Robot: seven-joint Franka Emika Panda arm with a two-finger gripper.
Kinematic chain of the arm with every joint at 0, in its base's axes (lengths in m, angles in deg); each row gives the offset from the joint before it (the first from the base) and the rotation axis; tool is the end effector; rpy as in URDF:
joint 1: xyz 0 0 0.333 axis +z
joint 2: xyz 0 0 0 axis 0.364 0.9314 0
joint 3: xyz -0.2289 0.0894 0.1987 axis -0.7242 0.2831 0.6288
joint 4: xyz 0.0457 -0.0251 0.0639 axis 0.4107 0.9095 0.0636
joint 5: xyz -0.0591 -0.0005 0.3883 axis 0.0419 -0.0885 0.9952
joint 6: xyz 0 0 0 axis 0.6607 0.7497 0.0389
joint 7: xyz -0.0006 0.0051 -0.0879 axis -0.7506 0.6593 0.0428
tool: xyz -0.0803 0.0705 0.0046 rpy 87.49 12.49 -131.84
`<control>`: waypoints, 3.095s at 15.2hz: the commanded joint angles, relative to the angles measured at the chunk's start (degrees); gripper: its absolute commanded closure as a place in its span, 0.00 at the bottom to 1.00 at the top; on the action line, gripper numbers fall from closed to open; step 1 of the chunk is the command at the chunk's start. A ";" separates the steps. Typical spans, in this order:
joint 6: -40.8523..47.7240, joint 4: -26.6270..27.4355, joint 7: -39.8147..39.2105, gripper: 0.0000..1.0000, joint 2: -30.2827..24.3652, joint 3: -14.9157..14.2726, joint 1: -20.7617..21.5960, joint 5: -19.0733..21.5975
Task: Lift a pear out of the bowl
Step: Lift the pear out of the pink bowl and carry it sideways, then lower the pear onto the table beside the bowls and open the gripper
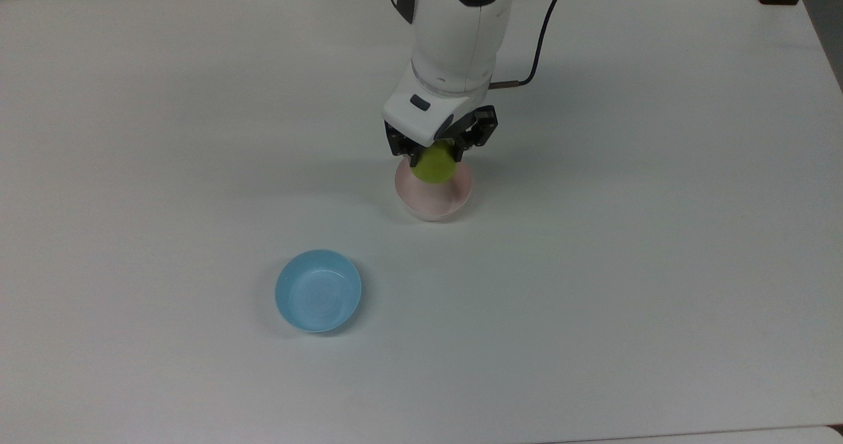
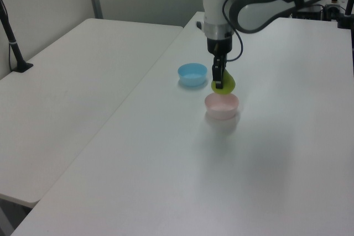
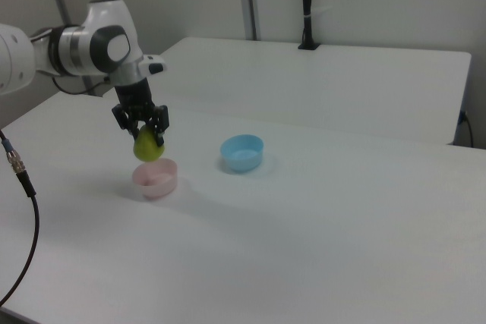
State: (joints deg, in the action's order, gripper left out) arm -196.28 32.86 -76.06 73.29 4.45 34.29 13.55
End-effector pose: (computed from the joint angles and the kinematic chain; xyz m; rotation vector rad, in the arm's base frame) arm 0.6548 0.1432 0.4293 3.0662 0.2750 -0.0227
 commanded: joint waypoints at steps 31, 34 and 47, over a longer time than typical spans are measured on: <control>-8.87 1.39 -6.74 0.00 5.97 -4.41 -17.07 -5.66; -3.88 1.13 -6.21 0.00 2.55 -4.15 -16.46 -5.57; 15.30 2.70 2.12 0.00 -17.75 -3.71 -3.20 -3.21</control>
State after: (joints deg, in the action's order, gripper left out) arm -182.54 32.02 -78.12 60.63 1.14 28.17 8.84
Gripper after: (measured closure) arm 0.000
